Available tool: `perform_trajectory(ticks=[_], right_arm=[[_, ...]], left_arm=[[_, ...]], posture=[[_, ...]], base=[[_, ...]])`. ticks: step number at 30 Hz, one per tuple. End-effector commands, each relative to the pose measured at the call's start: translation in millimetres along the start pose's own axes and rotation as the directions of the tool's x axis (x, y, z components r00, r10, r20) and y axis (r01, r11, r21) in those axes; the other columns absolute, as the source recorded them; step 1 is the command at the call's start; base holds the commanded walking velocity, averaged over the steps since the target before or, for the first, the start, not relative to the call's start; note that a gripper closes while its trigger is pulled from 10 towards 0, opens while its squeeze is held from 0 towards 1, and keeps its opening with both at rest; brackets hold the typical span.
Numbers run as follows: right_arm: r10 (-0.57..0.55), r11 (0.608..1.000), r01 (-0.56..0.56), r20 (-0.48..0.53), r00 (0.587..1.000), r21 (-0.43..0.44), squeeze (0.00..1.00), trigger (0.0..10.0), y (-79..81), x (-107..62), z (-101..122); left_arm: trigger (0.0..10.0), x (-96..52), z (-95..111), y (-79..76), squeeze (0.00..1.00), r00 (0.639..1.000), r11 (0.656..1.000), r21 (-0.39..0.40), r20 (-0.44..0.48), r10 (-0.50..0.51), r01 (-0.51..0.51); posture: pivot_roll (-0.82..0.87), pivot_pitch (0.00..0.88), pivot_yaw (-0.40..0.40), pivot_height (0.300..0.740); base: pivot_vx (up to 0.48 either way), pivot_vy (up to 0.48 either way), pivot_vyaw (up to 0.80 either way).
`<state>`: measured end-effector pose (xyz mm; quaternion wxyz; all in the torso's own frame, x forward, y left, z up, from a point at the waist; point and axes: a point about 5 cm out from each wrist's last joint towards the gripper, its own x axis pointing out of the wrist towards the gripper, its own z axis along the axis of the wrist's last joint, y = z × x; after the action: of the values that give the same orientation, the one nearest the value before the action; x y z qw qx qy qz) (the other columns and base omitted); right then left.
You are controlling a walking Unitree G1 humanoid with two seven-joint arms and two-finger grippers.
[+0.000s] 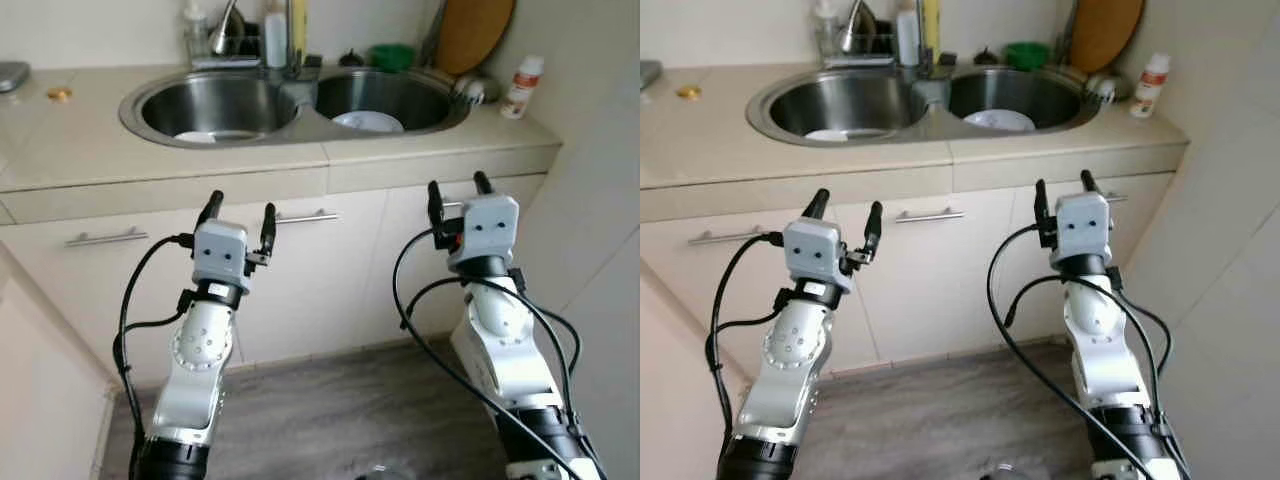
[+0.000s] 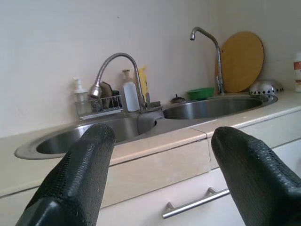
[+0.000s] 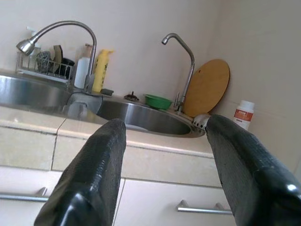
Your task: Kitchen organization
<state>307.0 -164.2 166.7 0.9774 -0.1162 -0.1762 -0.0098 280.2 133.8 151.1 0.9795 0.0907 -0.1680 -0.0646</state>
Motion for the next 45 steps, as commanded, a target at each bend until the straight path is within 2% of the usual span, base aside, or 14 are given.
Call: perform_trajectory(ticks=[1,12,22,25,28,34,35,38,41,45], right_arm=[[0.003,1.000,-0.003,0.007,1.000,0.001,0.00,10.0,2.2,2.0,1.7],[0.004,1.000,-0.004,0.005,1.000,0.001,0.00,10.0,2.3,1.9,1.2],[0.017,1.000,-0.017,-0.002,1.000,0.003,0.00,10.0,3.6,1.5,-0.3],[0.069,0.998,-0.069,-0.033,0.997,0.003,0.00,10.0,9.6,-0.8,-5.0],[0.171,0.985,-0.171,-0.095,0.981,0.007,0.00,10.0,20.8,-8.1,-14.4],[0.235,0.971,-0.237,-0.159,0.959,0.009,0.00,10.0,23.6,-21.8,-25.3],[0.281,0.958,-0.286,-0.226,0.933,0.012,0.00,10.0,25.9,-32.2,-36.0],[0.352,0.925,-0.378,-0.317,0.881,-0.023,0.00,10.0,32.1,-49.0,-51.4],[0.373,0.916,-0.400,-0.317,0.872,-0.022,0.00,10.0,32.2,-55.4,-53.0],[0.379,0.916,-0.402,-0.326,0.866,-0.004,0.00,10.0,31.7,-54.4,-54.7]], left_arm=[[10.0,0.5,-0.5,3.1,0.00,1.000,1.000,0.010,-0.007,0.002,-0.002],[10.0,0.9,0.0,1.9,0.00,1.000,1.000,0.011,-0.001,0.001,-0.001],[10.0,0.6,1.0,2.1,0.00,1.000,1.000,0.026,0.011,0.001,-0.001],[10.0,-2.4,-5.6,5.1,0.00,0.999,0.998,0.069,-0.032,0.007,-0.005],[10.0,-9.4,-14.4,9.4,0.00,0.996,0.997,0.073,-0.091,0.026,-0.020],[10.0,-25.1,-22.4,9.9,0.00,0.989,0.997,0.077,-0.144,0.017,-0.006],[10.0,-35.8,-29.4,8.7,0.00,0.983,0.997,0.076,-0.184,0.013,0.001],[10.0,-46.4,-38.5,8.8,0.00,0.971,0.997,0.075,-0.239,0.017,0.001],[10.0,-49.7,-41.1,9.7,0.00,0.964,0.997,0.075,-0.264,0.011,0.009],[10.0,-50.3,-46.0,6.3,0.00,0.955,0.998,0.056,-0.297,-0.015,0.033]], posture=[[-0.08,0.000,-0.051,0.740],[-0.08,0.000,-0.051,0.740],[-0.08,0.000,-0.051,0.740],[-0.08,0.000,-0.050,0.740],[-0.08,0.000,-0.048,0.740],[-0.08,0.000,-0.047,0.740],[-0.08,0.000,-0.047,0.740],[-0.08,0.000,-0.052,0.740],[-0.08,0.000,-0.052,0.740],[-0.08,0.000,-0.053,0.740]], base=[[0.000,0.480,0.00],[0.000,0.460,0.00],[0.000,0.000,0.00],[0.000,0.000,0.00],[0.000,0.000,0.00],[0.000,0.000,0.00],[0.000,0.000,0.00],[0.000,0.000,0.00],[0.000,0.000,0.00],[0.000,0.000,0.00]])
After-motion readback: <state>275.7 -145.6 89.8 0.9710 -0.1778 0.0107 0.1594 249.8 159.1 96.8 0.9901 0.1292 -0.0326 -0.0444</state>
